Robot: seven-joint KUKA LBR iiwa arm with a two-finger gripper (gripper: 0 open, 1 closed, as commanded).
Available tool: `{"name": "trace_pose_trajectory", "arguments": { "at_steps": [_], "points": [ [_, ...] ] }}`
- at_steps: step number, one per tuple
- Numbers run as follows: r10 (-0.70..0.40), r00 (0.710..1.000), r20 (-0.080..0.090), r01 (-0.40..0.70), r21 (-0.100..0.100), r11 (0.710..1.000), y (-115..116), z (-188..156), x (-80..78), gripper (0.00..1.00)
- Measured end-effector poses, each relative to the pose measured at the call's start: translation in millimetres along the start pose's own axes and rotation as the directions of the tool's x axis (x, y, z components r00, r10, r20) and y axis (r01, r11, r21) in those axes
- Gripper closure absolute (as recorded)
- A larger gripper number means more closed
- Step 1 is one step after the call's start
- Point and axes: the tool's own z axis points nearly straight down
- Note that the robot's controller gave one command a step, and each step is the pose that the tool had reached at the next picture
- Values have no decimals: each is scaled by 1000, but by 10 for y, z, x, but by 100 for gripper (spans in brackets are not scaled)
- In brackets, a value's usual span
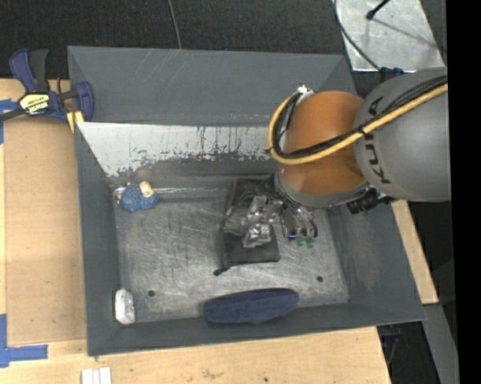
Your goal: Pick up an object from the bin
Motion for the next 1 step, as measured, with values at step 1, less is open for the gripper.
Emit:
{"name": "trace_pose_trajectory", "arguments": {
  "at_steps": [1],
  "points": [
    [0,1000,-3,0,0,1000,-1,-173,-17,100]
  ]
}}
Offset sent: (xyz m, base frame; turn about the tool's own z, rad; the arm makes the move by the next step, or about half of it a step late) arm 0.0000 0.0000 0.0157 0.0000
